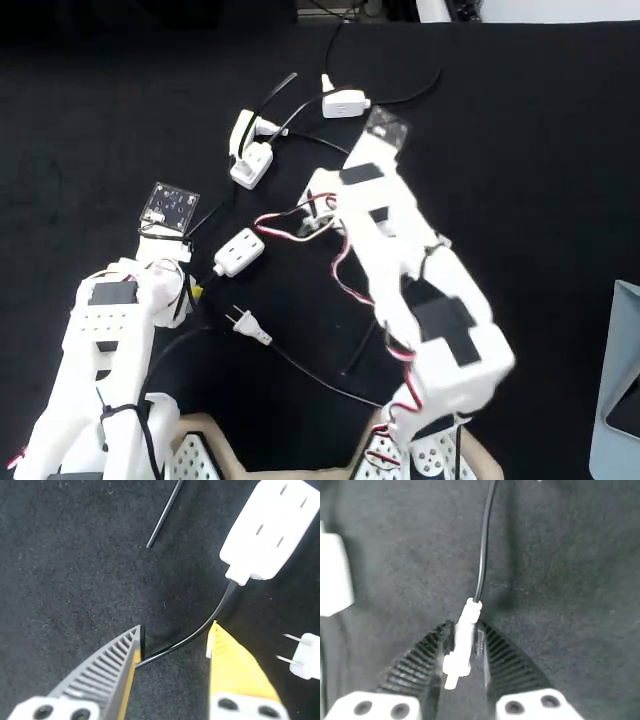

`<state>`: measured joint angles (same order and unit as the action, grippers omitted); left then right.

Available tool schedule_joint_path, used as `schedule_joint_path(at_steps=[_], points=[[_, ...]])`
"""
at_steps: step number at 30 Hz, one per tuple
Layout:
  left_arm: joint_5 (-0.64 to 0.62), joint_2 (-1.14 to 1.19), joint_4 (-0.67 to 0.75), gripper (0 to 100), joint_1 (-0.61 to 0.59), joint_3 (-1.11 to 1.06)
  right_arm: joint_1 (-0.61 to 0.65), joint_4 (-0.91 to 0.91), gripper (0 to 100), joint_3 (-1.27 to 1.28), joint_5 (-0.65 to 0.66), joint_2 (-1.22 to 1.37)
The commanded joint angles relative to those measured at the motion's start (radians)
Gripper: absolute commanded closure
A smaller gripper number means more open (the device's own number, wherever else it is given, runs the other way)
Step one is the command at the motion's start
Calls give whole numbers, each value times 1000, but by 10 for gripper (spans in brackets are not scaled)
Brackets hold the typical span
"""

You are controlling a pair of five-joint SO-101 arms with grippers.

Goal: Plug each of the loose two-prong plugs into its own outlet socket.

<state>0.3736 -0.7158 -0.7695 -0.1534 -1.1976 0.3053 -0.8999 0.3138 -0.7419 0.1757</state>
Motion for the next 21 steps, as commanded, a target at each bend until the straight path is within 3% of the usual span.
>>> schedule_joint_path(at_steps=[1,11,16,21], points=[[-5,-11,6,780,-5,1,-48,-14,986,54,157,-170],[-5,-11,6,780,-5,1,-129,-14,986,268,611,-348],[-5,-11,6,780,-5,1,-127,-14,986,265,695,-240],[-3,-14,12,780,-7,-13,-124,-66,985,173,694,-88]])
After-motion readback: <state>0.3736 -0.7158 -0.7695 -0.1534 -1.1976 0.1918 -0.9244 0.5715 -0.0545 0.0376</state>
